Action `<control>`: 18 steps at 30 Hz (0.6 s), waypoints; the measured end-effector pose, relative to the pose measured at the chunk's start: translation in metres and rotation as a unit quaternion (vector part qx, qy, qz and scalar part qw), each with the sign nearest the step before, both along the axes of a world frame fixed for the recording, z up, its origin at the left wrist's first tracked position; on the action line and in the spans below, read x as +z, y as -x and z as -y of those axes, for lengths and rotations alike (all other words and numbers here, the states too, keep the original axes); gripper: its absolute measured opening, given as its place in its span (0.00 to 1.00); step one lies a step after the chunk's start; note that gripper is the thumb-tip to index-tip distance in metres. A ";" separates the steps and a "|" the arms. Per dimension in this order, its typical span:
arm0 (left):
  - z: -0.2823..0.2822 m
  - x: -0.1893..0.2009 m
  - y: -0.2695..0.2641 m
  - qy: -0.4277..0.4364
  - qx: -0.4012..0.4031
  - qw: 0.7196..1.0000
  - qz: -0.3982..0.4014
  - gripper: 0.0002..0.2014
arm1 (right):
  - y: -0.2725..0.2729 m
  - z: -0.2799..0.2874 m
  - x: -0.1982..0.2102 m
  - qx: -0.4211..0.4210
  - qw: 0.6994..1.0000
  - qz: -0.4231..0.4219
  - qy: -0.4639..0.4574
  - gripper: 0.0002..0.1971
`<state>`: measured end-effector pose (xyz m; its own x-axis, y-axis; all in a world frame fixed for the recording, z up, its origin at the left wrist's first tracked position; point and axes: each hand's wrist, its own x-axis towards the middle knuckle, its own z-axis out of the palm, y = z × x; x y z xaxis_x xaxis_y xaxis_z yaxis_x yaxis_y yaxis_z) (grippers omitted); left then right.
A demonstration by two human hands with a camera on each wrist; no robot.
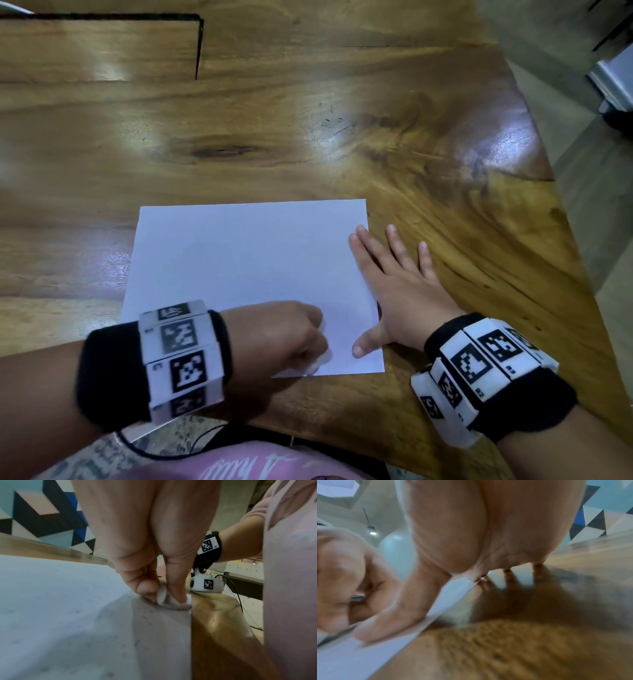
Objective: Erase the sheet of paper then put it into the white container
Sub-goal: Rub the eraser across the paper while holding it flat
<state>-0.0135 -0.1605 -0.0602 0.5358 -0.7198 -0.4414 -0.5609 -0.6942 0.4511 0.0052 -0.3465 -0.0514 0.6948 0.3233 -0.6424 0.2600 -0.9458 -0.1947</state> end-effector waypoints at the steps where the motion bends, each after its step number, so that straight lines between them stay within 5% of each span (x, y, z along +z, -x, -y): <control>1: -0.002 0.004 -0.001 -0.016 -0.010 0.999 -0.033 0.08 | 0.000 0.000 0.000 0.001 1.000 0.001 0.002 0.74; 3: 0.005 0.010 -0.010 0.004 0.061 0.993 -0.104 0.04 | 0.000 -0.001 0.000 0.002 1.000 0.003 0.005 0.74; 8: 0.038 0.021 -0.036 0.096 0.071 0.993 -0.017 0.05 | 0.000 -0.002 0.000 -0.002 1.000 0.010 0.000 0.74; 11: 0.026 0.010 -0.026 0.094 0.117 0.985 -0.089 0.04 | 0.000 -0.001 0.000 -0.004 1.000 0.007 0.001 0.74; 14: -0.004 0.004 -0.013 0.078 0.240 0.932 -0.260 0.11 | 0.000 -0.001 -0.002 -0.010 1.000 0.006 0.000 0.74; 18: -0.020 0.000 -0.008 0.084 0.228 0.939 -0.243 0.11 | 0.000 -0.001 0.000 -0.004 1.000 0.009 0.001 0.73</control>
